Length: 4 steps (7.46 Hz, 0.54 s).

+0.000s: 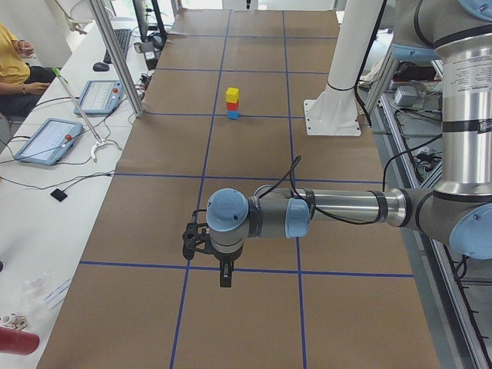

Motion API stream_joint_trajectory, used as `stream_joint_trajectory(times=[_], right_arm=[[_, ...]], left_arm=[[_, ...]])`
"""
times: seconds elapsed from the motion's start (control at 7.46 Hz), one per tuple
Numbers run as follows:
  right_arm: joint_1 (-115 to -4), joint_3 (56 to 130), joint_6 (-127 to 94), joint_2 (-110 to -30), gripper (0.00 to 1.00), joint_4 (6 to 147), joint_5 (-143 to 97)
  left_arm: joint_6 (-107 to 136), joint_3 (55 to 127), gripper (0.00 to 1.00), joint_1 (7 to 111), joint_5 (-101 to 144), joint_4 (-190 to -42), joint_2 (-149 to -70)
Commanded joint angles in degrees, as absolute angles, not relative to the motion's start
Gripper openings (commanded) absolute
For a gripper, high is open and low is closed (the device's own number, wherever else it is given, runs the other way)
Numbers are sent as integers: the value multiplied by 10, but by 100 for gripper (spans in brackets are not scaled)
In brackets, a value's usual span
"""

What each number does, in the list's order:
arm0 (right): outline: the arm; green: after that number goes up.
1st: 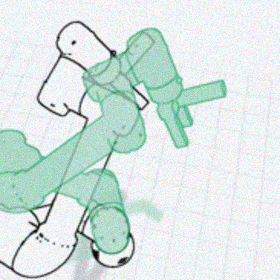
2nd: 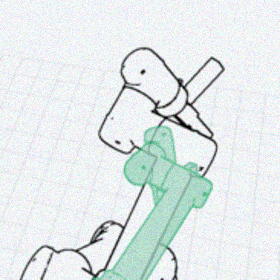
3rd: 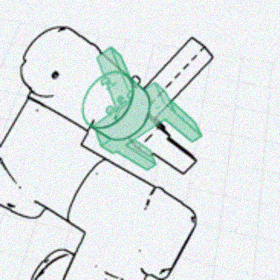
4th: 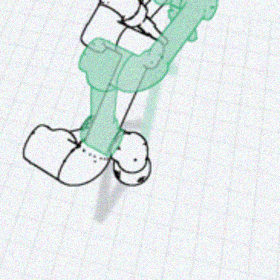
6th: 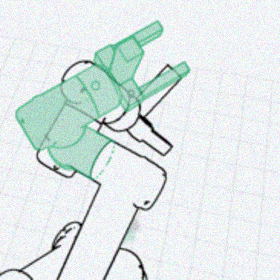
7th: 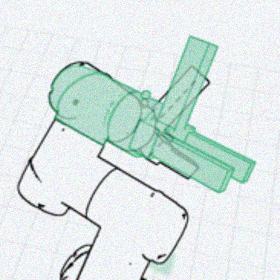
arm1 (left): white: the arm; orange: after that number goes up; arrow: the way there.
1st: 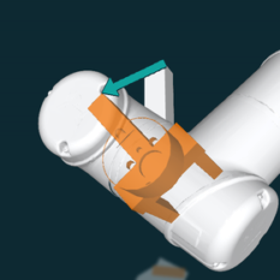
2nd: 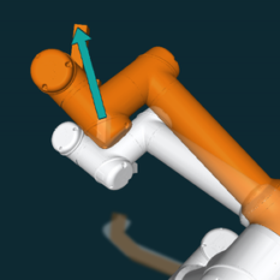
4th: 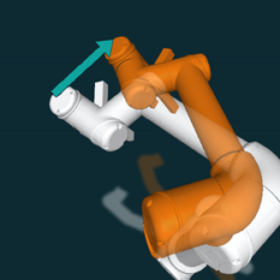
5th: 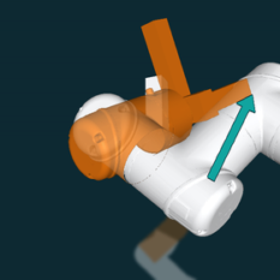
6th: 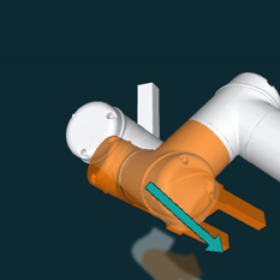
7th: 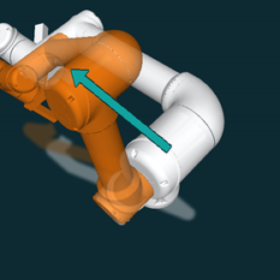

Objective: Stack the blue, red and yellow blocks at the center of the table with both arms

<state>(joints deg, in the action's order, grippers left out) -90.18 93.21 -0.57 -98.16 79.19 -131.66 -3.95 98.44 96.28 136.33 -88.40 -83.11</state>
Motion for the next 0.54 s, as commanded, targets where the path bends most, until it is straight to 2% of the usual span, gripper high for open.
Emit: stream_joint_trajectory(times=[0.0,0.4], right_arm=[[-902,933,-5,-981,100,791,-1317],[-901,934,-11,-977,100,792,-1317]], left_arm=[[-39,984,100,963,1363,-887,-830],[-38,984,100,963,1363,-887,-818]])
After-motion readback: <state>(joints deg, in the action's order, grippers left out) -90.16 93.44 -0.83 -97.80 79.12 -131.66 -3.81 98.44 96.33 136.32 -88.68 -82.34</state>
